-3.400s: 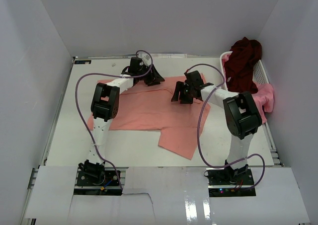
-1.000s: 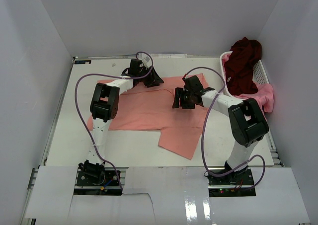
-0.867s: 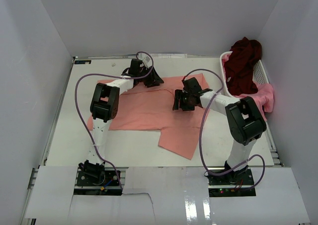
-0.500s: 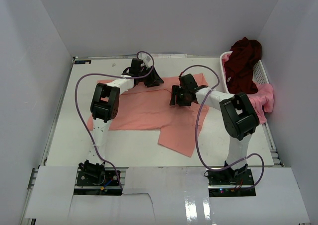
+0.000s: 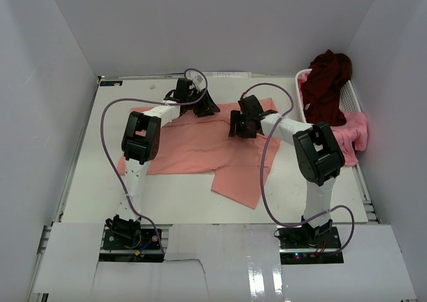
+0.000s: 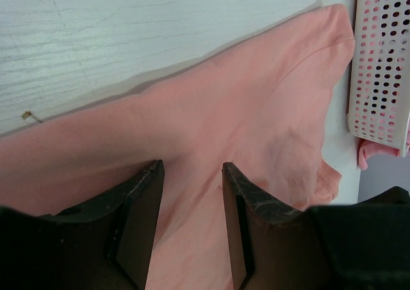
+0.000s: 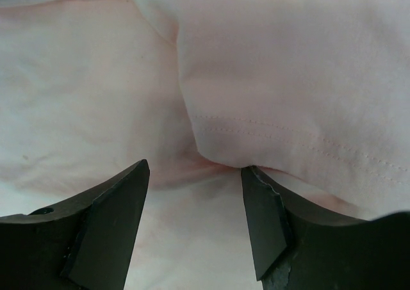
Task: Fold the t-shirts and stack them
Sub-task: Fold the flattened tshirt in 1/3 of the way
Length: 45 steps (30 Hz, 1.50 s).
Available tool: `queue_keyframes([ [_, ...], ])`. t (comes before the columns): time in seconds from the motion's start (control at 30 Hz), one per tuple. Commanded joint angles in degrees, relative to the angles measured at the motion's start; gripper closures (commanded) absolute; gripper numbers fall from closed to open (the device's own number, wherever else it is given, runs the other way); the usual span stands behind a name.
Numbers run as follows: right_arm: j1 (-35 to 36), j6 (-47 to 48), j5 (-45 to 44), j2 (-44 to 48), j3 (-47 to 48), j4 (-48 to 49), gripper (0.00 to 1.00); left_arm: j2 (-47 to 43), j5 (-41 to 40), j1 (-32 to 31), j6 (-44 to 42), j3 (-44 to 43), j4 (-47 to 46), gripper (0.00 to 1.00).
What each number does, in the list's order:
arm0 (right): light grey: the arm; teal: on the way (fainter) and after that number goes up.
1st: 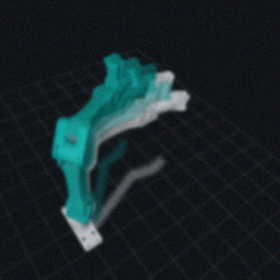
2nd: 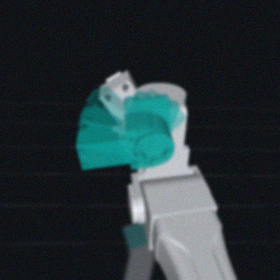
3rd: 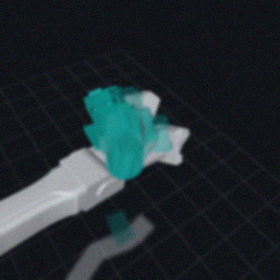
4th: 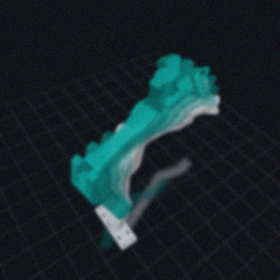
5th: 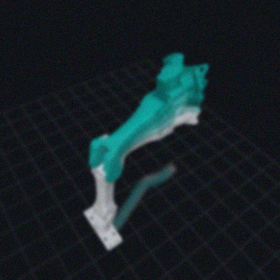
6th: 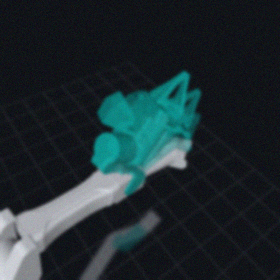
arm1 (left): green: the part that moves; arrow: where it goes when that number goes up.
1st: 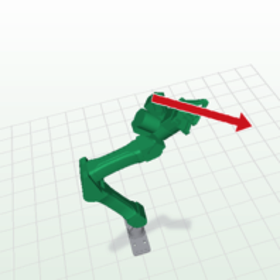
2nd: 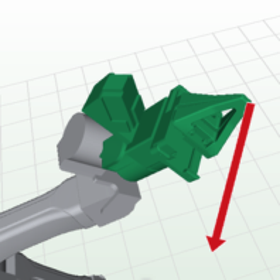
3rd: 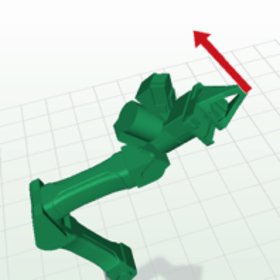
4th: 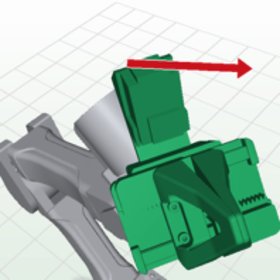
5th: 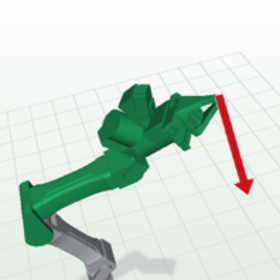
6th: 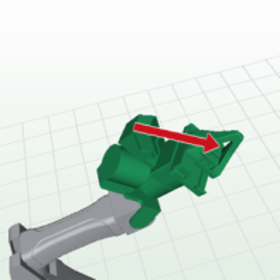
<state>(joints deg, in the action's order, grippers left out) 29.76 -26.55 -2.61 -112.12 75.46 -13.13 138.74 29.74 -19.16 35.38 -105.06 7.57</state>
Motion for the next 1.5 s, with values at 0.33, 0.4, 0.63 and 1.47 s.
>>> queue_keyframes([
  [0.33, 0.13, -4.22, 2.00, 8.14, -10.42, -1.55, 0.34, -2.07, -2.31, -0.44, -1.10, -0.06, 5.96, 0.47],
  [0.4, 0.12, -3.87, 2.00, 8.40, -9.99, -1.03, 0.34, -2.07, -2.23, -0.62, -1.01, -0.15, 5.96, 0.47],
  [0.63, 0.21, -2.99, 3.48, 4.72, -3.39, -3.31, 0.34, -2.15, -2.49, -0.62, -1.27, -0.15, 6.22, 0.47],
  [1.47, 0.21, -1.05, -0.90, -4.25, 9.26, -2.78, 0.34, -2.07, -2.75, -0.62, -2.59, -0.94, 7.54, 0.47],
])
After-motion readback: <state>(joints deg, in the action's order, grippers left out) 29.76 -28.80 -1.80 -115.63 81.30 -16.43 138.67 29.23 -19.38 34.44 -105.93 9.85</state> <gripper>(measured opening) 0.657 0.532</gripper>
